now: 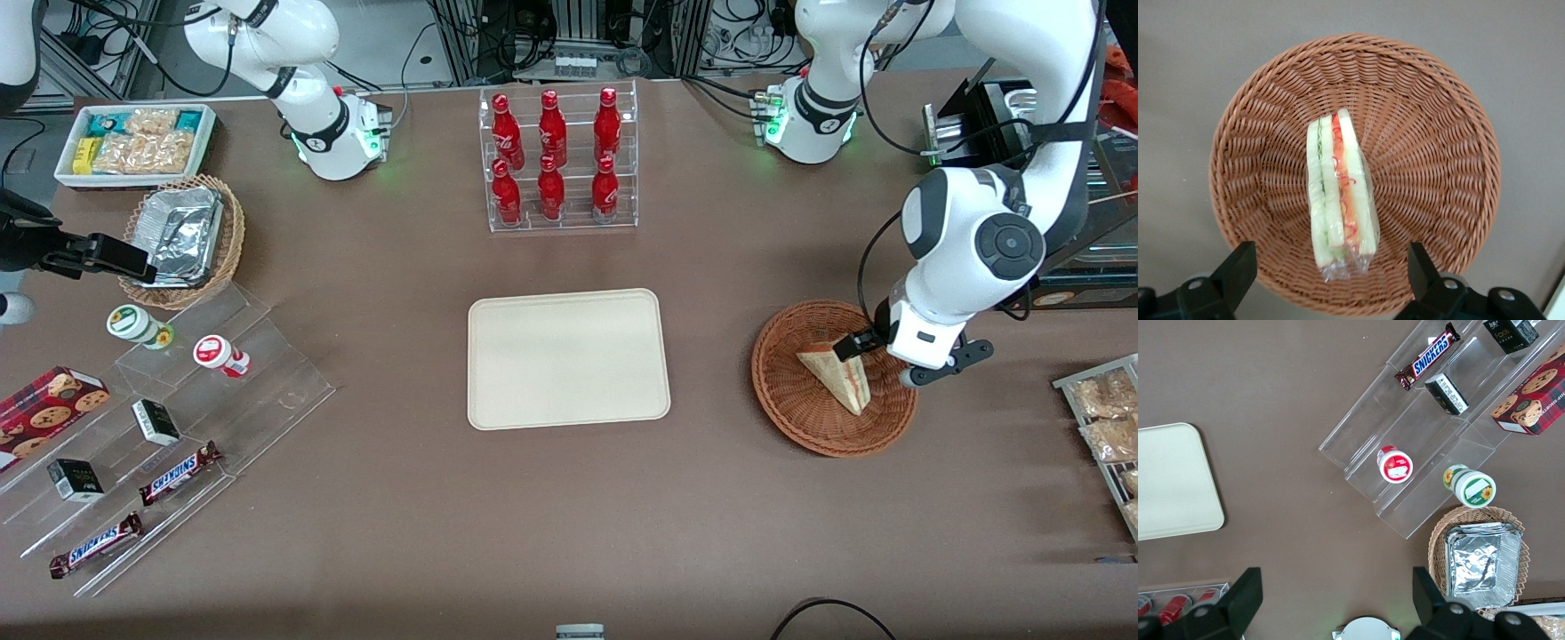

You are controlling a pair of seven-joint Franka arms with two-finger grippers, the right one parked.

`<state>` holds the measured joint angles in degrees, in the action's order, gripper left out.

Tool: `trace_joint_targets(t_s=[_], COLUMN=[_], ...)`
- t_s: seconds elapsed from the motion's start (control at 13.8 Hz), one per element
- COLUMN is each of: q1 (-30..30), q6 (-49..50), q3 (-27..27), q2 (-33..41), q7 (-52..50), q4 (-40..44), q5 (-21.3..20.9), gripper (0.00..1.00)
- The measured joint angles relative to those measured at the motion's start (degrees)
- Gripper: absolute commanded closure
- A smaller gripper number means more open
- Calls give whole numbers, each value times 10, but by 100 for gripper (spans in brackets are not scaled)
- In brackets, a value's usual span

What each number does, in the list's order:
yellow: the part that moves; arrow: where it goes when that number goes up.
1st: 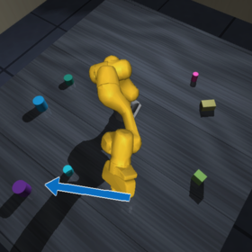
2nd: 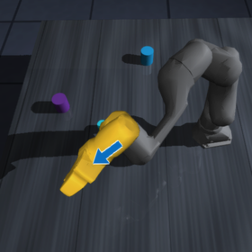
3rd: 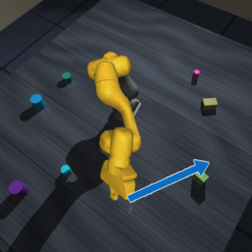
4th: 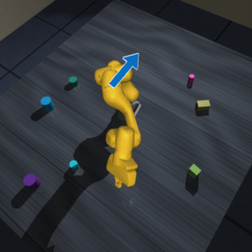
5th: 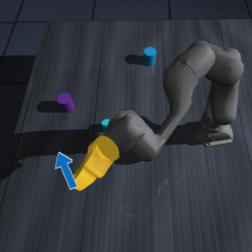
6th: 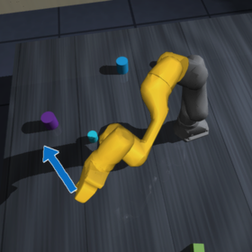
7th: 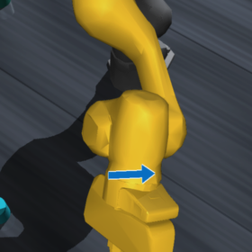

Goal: Place sandwich from basket to tray
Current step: 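Lower the left gripper around the sandwich and close it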

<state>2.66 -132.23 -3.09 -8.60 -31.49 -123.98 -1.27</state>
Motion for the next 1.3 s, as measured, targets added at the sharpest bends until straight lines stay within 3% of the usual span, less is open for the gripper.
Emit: trace_joint_targets(t_s=[0.29, 0.87, 0.94, 1.01, 1.23, 1.3], q1=[0, 1, 1, 1, 1, 1], q6=[-34, -54, -58, -60, -64, -64], q3=[0, -8, -9, -11, -11, -11], q2=[-18, -59, -63, -67, -71, -71], q7=[-58, -66, -66, -66, -66, -65], q4=[-17, -17, -17, -17, -17, -17], q5=[0, 0, 0, 0, 0, 0], gripper=[0, 0, 5, 17, 79, 87])
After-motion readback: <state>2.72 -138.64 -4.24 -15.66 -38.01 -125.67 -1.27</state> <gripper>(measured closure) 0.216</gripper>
